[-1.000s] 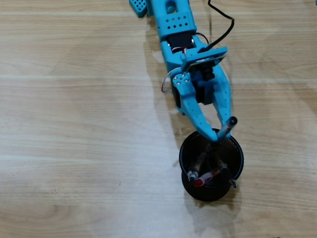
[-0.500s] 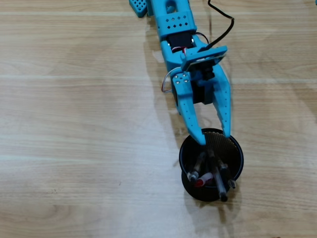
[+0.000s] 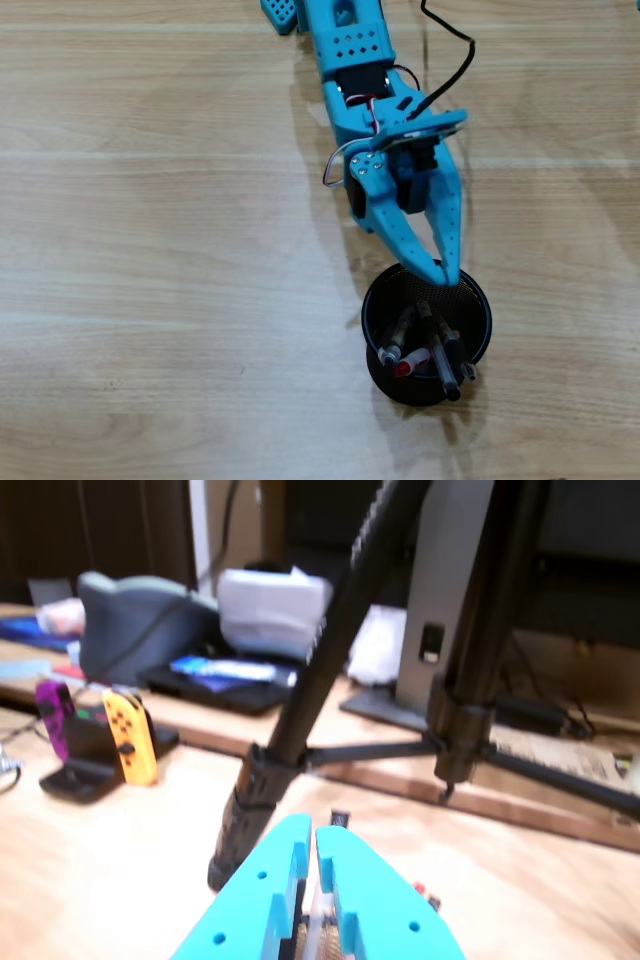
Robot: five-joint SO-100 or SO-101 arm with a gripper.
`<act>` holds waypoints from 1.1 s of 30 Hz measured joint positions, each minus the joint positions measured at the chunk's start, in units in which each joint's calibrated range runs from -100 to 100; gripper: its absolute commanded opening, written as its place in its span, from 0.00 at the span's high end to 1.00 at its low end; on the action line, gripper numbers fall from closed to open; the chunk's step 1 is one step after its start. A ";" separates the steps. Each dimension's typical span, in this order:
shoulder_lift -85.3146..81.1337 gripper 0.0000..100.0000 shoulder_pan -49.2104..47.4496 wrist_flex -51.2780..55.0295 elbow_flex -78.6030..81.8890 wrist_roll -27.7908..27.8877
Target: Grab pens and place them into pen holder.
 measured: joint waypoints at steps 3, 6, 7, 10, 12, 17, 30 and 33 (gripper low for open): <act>-4.76 0.98 0.38 4.49 3.99 0.83; -10.79 0.98 1.43 8.29 9.67 2.70; -13.00 0.98 1.81 9.32 11.89 3.38; -20.05 0.98 3.14 12.34 19.34 6.14; -24.81 0.98 3.91 13.81 24.84 8.37; -37.38 0.98 6.29 15.88 38.95 14.88; -65.59 0.98 10.77 15.97 71.25 33.45; -71.71 0.98 12.20 15.97 78.08 35.58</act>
